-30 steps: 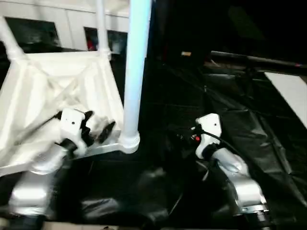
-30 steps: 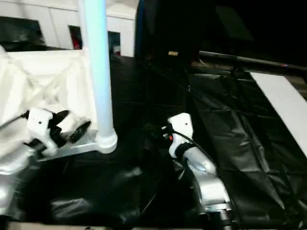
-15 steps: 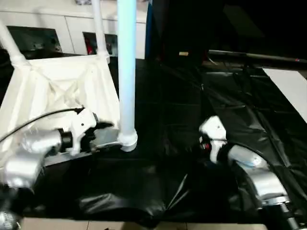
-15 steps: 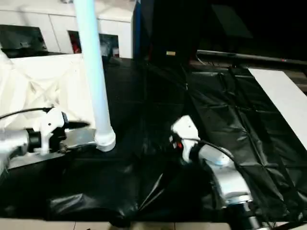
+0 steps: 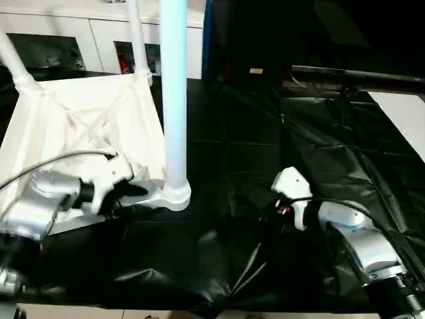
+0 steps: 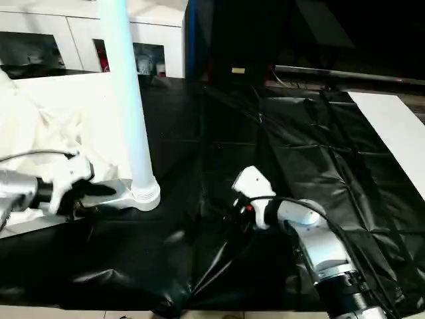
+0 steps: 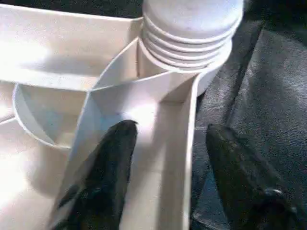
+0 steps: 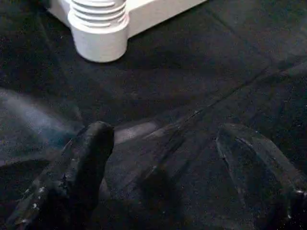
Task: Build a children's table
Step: Rotate table base
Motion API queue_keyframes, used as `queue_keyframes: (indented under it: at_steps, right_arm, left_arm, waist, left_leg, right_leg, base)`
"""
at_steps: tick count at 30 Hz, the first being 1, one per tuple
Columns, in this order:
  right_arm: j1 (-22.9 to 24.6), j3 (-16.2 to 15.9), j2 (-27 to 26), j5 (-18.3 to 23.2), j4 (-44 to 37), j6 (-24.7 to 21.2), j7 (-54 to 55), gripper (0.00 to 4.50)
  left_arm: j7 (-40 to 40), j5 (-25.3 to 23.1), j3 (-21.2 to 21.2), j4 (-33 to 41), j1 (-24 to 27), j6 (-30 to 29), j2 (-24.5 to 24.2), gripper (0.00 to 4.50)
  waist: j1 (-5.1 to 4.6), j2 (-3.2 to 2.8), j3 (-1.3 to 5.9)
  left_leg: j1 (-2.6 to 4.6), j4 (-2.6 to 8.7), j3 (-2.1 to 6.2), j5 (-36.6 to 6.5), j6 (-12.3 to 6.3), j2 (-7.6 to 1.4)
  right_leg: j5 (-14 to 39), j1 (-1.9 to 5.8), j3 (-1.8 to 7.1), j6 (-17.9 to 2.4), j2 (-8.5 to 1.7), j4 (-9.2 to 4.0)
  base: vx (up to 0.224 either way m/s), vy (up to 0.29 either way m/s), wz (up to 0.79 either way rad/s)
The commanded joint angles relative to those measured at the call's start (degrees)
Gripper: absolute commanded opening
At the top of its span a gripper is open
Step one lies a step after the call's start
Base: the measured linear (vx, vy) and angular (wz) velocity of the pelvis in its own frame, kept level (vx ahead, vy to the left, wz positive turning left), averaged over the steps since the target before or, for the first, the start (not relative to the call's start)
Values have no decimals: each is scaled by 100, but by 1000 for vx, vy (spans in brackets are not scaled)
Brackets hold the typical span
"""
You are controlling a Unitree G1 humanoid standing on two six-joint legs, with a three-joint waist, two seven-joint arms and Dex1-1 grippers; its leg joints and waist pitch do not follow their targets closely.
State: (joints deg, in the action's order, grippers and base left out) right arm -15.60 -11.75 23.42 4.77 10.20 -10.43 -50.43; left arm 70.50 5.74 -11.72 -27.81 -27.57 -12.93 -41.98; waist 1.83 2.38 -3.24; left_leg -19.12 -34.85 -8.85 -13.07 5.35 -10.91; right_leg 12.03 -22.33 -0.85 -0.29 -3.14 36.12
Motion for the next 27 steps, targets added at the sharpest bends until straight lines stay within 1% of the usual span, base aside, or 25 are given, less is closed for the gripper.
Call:
queue_keyframes:
  at_steps: [1,2,3,6,7,8,9,10,11,12,13,14,15,18,20,24,25,26,27]
  right_arm:
    - [-99,-21,103,-26,49,96,-41,387]
    - [-99,-21,103,-26,49,96,-41,387]
    - [-111,-31,106,-32,64,109,-41,387]
    - [-146,-38,136,-43,106,162,-59,387]
    - [-144,-36,137,-39,112,171,-73,387]
    - [-143,-33,135,-42,126,181,-76,387]
    - [-143,-34,138,-58,146,201,-75,387]
    - [-143,-31,138,-72,162,216,-80,387]
    - [-144,-23,134,-76,174,225,-77,387]
    - [-144,-23,134,-76,174,225,-77,387]
    - [-141,-16,125,-77,177,229,-69,387]
    - [-139,-14,120,-74,174,226,-61,387]
    - [-134,-15,117,-69,169,232,-49,387]
    - [-120,-24,118,-66,147,233,-48,387]
    - [-129,-27,116,-65,157,247,-42,387]
    - [-176,34,49,-8,155,229,-11,387]
    - [-184,61,28,35,138,202,-17,387]
    - [-188,96,-13,93,104,152,-3,387]
    - [-187,125,-53,160,72,104,-7,387]
  left_arm:
    - [56,-65,25,-57,-76,-80,-78,235]
    - [56,-65,25,-57,-76,-80,-78,235]
    - [70,-68,24,-84,-91,-68,-97,213]
    - [173,-150,-70,-238,-178,-16,-166,198]
    - [210,-180,-88,-293,-203,2,-168,192]
    - [227,-191,-88,-326,-217,7,-161,167]
    - [255,-207,-106,-342,-224,-21,-165,167]
    - [281,-223,-126,-350,-228,-35,-174,161]
    - [283,-235,-137,-339,-212,-39,-187,156]
    - [283,-235,-137,-339,-212,-39,-187,147]
    - [296,-249,-152,-316,-176,-41,-214,147]
    - [305,-262,-163,-301,-150,-38,-234,122]
    - [290,-299,-163,-322,-138,-16,-251,122]
    - [276,-355,-172,-387,-140,48,-264,101]
    - [271,-404,-191,-454,-160,127,-257,78]
    - [213,-464,-197,-461,-161,226,-184,58]
    - [215,-504,-235,-461,-149,269,-173,46]
    - [195,-565,-289,-475,-114,389,-155,46]
    - [175,-599,-339,-479,-68,538,-114,35]
  waist:
    - [-8,-146,363]
    - [-10,-149,363]
    - [-14,-148,360]
    - [-20,-151,349]
    - [-16,-158,347]
    - [-14,-173,350]
    - [-10,-198,352]
    - [-14,-194,353]
    - [-7,-214,353]
    - [-5,-196,353]
    - [0,-195,351]
    - [3,-198,349]
    - [1,-199,348]
    - [-1,-198,344]
    - [-6,-194,333]
    - [-7,-188,331]
    - [-9,-169,330]
    - [-7,-166,332]
    - [-11,-132,331]
  left_leg:
    - [-20,434,-18,-564,-67,-148]
    - [-23,429,-23,-514,-88,-144]
    - [-25,429,-26,-531,-98,-141]
    - [-21,438,-26,-621,-96,-141]
    - [-13,439,-25,-671,-78,-140]
    - [-9,442,-22,-704,-55,-148]
    - [-10,443,-16,-691,-46,-150]
    - [-13,444,-18,-681,-45,-151]
    - [-12,440,-18,-672,-43,-149]
    - [-12,437,-25,-673,-52,-147]
    - [-13,439,-25,-678,-56,-147]
    - [-15,440,-23,-685,-55,-149]
    - [-17,442,-22,-704,-52,-151]
    - [-21,444,-20,-687,-56,-153]
    - [-17,448,-22,-762,-49,-153]
    - [-14,451,-23,-797,-40,-156]
    - [-25,454,-20,-774,-52,-158]
    - [-18,455,-21,-769,-53,-161]
    - [-27,456,-22,-764,-68,-164]
  right_leg:
    - [-84,290,198,-1594,-342,-322]
    - [-186,290,196,-1618,-339,-319]
    - [-178,293,196,-1631,-339,-325]
    - [-14,284,193,-1616,-337,-341]
    - [86,283,196,-1599,-340,-351]
    - [82,280,198,-1610,-342,-346]
    - [38,282,196,-1628,-347,-338]
    - [-9,282,193,-1641,-343,-339]
    - [-67,282,193,-1657,-345,-334]
    - [-92,286,196,-1671,-346,-336]
    - [-84,290,197,-1674,-346,-338]
    - [-66,292,198,-1677,-350,-338]
    - [-33,292,197,-1676,-349,-338]
    - [2,293,198,-1672,-351,-338]
    - [135,286,200,-1644,-350,-358]
    - [213,279,204,-1631,-351,-361]
    - [243,284,205,-1609,-353,-362]
    - [252,279,204,-1604,-355,-363]
    - [276,283,208,-1589,-357,-368]
  base:
    - [0,0,0]
    - [0,0,0]
    - [0,0,0]
    - [0,0,0]
    - [0,0,0]
    - [0,0,0]
    - [0,0,0]
    - [0,0,0]
    - [0,0,0]
    - [0,0,0]
    - [0,0,0]
    - [0,0,0]
    - [0,0,0]
    - [0,0,0]
    - [0,0,0]
    - [0,0,0]
    - [0,0,0]
    - [0,0,0]
    - [0,0,0]
